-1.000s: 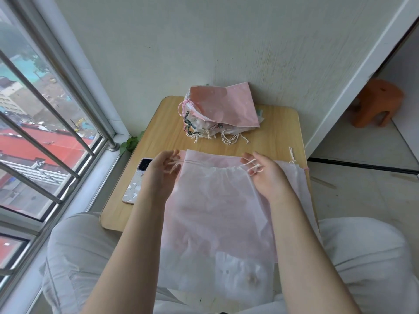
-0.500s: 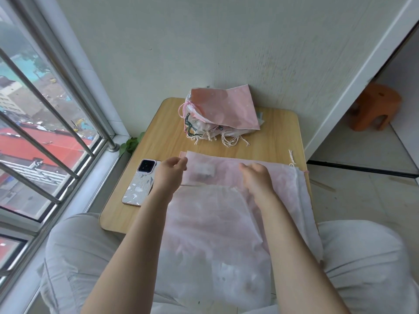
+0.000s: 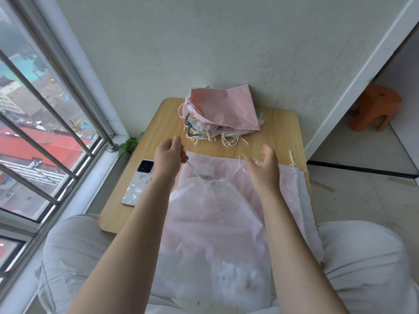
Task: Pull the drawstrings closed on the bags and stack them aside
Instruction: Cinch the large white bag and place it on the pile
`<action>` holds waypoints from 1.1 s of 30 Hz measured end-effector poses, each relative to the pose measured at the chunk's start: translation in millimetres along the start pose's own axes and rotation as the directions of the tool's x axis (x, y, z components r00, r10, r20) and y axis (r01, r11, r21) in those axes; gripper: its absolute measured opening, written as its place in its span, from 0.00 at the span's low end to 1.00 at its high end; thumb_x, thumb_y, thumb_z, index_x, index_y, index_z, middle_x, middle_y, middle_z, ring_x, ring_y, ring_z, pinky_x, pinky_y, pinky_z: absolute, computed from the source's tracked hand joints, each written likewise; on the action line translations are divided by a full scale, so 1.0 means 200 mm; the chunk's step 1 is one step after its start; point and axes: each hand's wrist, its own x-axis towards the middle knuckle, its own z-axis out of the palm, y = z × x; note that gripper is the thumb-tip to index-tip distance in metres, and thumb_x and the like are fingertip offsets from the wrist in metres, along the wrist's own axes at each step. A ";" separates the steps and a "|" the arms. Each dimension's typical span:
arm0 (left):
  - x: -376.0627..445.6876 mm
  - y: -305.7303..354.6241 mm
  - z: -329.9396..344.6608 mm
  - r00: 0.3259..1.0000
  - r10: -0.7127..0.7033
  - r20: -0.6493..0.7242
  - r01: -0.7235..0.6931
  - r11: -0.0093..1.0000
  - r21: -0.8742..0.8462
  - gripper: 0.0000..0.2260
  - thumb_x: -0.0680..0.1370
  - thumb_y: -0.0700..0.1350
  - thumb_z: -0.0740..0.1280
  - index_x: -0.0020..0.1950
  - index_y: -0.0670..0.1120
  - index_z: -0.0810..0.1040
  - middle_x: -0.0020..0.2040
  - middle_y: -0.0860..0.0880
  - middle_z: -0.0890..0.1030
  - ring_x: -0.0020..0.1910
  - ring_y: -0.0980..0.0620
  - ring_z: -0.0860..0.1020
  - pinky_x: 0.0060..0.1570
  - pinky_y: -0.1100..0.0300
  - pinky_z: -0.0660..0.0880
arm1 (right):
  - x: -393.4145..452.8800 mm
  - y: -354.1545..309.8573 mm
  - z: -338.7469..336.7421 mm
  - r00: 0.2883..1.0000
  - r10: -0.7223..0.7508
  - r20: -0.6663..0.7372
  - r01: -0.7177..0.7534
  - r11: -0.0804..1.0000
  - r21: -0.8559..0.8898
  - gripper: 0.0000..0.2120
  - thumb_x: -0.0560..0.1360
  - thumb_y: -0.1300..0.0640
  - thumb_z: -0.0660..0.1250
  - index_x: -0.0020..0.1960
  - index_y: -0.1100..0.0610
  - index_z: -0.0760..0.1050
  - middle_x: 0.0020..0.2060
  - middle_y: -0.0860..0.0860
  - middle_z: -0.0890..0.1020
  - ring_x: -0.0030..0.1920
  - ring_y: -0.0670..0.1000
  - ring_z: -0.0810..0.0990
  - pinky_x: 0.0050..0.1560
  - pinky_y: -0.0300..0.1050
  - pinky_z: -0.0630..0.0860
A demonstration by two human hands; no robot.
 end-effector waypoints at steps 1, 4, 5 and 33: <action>0.00 0.04 0.02 0.999 0.019 0.030 -0.019 1.000 -0.007 0.14 0.82 0.45 0.59 0.38 0.42 0.72 0.32 0.46 0.75 0.29 0.50 0.75 0.34 0.58 0.75 | 0.00 0.00 0.01 0.999 0.008 0.032 -0.005 0.996 -0.092 0.14 0.77 0.51 0.63 0.58 0.58 0.76 0.55 0.52 0.80 0.58 0.53 0.77 0.56 0.47 0.72; 0.02 0.13 0.09 0.990 0.070 0.126 -0.074 0.997 0.025 0.14 0.82 0.45 0.60 0.38 0.43 0.72 0.33 0.45 0.76 0.30 0.50 0.77 0.36 0.58 0.76 | -0.02 -0.02 0.08 0.924 0.192 0.331 -0.114 0.964 -0.240 0.26 0.74 0.37 0.58 0.43 0.60 0.80 0.40 0.52 0.84 0.46 0.56 0.81 0.51 0.48 0.76; 0.02 0.15 0.11 0.985 0.078 0.156 -0.085 0.996 0.038 0.13 0.81 0.46 0.60 0.38 0.42 0.72 0.33 0.45 0.76 0.31 0.50 0.77 0.38 0.57 0.76 | -0.03 -0.01 0.11 0.885 0.237 0.400 -0.116 0.946 -0.303 0.31 0.71 0.31 0.57 0.44 0.59 0.80 0.43 0.52 0.84 0.48 0.56 0.82 0.53 0.49 0.76; 0.03 -0.02 0.04 0.920 -0.225 0.322 -0.257 0.274 0.927 0.23 0.80 0.58 0.58 0.39 0.42 0.78 0.35 0.47 0.74 0.33 0.50 0.73 0.30 0.60 0.65 | -0.13 -0.02 0.31 0.933 0.037 0.357 0.045 0.974 -0.220 0.24 0.74 0.57 0.68 0.25 0.54 0.59 0.22 0.48 0.59 0.28 0.50 0.57 0.29 0.46 0.55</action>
